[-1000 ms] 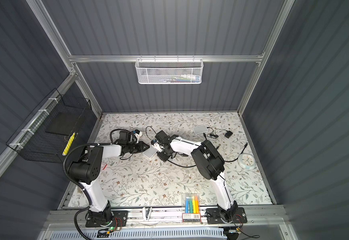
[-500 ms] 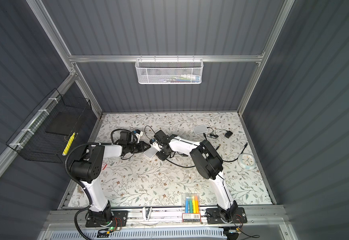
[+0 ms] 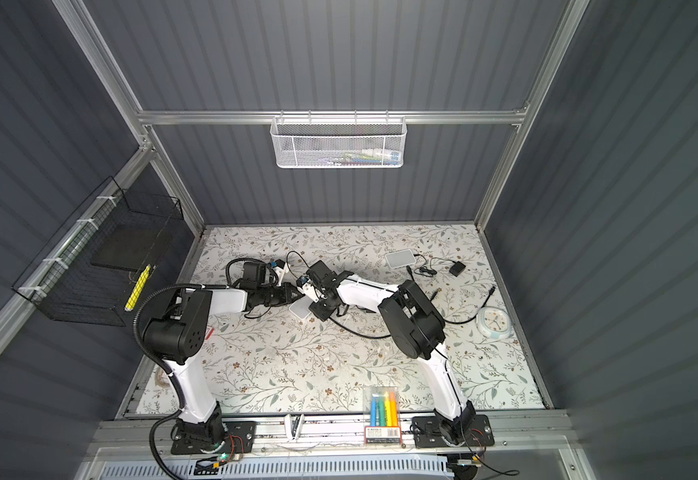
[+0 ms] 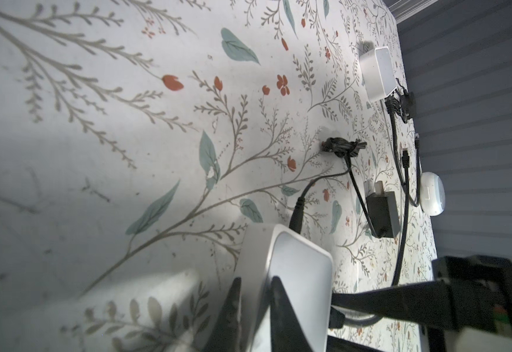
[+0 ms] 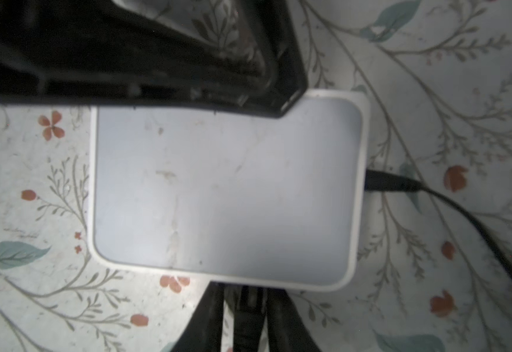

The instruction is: Insert the plug into the switch port

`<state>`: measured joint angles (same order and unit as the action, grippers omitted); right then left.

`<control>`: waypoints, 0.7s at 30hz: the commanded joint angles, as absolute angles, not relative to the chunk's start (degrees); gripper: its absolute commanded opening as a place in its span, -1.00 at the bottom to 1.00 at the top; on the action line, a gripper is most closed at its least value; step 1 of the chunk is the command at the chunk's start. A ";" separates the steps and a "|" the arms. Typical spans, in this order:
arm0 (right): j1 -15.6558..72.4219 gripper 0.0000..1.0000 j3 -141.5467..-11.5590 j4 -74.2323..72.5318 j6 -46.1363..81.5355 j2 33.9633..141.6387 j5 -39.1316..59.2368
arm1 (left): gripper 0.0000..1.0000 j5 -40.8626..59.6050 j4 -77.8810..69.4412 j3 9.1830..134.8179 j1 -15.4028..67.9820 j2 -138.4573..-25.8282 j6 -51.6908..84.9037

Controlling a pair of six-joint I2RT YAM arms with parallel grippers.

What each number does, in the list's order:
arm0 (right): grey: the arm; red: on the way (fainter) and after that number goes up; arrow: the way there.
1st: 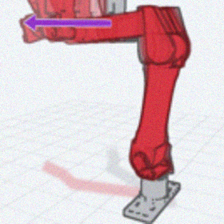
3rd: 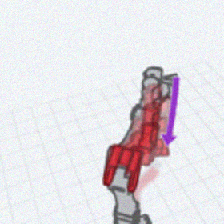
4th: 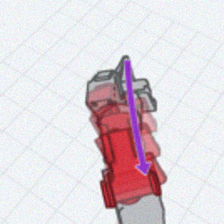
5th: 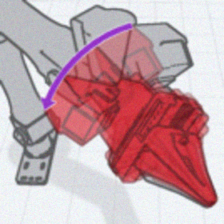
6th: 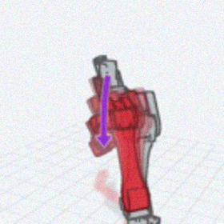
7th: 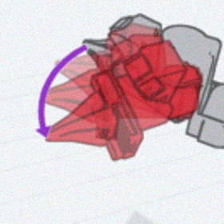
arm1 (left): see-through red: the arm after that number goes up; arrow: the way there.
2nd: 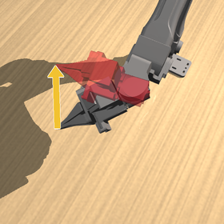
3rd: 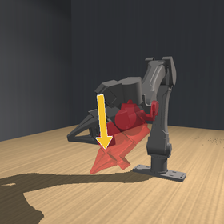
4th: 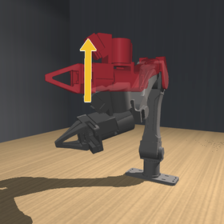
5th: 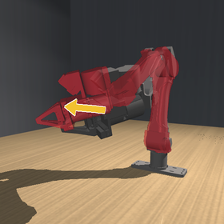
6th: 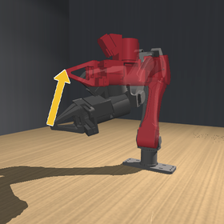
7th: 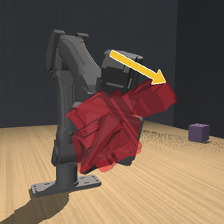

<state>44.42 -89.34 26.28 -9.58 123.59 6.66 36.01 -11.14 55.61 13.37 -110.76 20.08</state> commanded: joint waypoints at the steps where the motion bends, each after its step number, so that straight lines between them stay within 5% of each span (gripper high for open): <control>1: 43.83 -0.41 -86.76 29.08 -10.68 119.07 6.16 | -0.65 33.42 -2.40 54.74 13.99 -114.17 19.35; 21: 43.28 -0.47 -85.55 26.52 -9.75 121.88 8.77 | -0.66 33.22 -1.98 54.30 13.97 -112.67 19.60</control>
<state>43.22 -84.93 26.35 -10.09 120.75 7.97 36.05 -10.55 56.21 13.37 -111.02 20.10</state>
